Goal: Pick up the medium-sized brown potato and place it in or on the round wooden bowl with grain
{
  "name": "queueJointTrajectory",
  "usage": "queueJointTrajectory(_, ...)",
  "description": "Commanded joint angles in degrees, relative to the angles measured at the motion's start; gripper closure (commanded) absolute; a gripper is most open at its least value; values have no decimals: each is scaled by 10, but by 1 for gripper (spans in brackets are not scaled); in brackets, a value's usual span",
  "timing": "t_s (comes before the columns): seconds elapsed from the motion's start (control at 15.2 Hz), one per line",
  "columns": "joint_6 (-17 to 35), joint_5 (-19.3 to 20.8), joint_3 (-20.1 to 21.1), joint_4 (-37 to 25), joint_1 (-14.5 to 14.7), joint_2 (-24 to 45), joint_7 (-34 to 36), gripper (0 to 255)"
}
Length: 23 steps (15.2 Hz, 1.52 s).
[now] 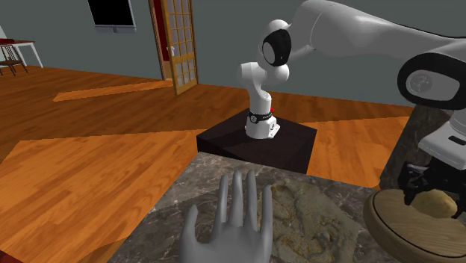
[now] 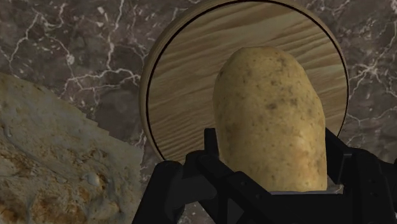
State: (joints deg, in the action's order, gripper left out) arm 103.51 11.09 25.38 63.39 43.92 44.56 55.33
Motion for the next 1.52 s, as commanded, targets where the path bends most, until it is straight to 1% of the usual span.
queueJointTrajectory(0.0, 14, 1, -1, 10, -1, 4, 0, 255)
queueJointTrajectory(0.07, 22, 2, -2, 16, -1, 6, 0, 255)
queueJointTrajectory(0.59, 22, 2, -2, 16, -1, 6, 0, 255)
queueJointTrajectory(0.66, 22, 2, -2, 16, -1, 6, 0, 0)
queueJointTrajectory(0.99, 22, 2, -2, 16, -1, 6, 0, 0)
queueJointTrajectory(1.25, -49, -1, 0, -54, 6, 3, -5, 0)
queueJointTrajectory(1.45, -49, -1, 0, -54, 6, 3, -5, 0)
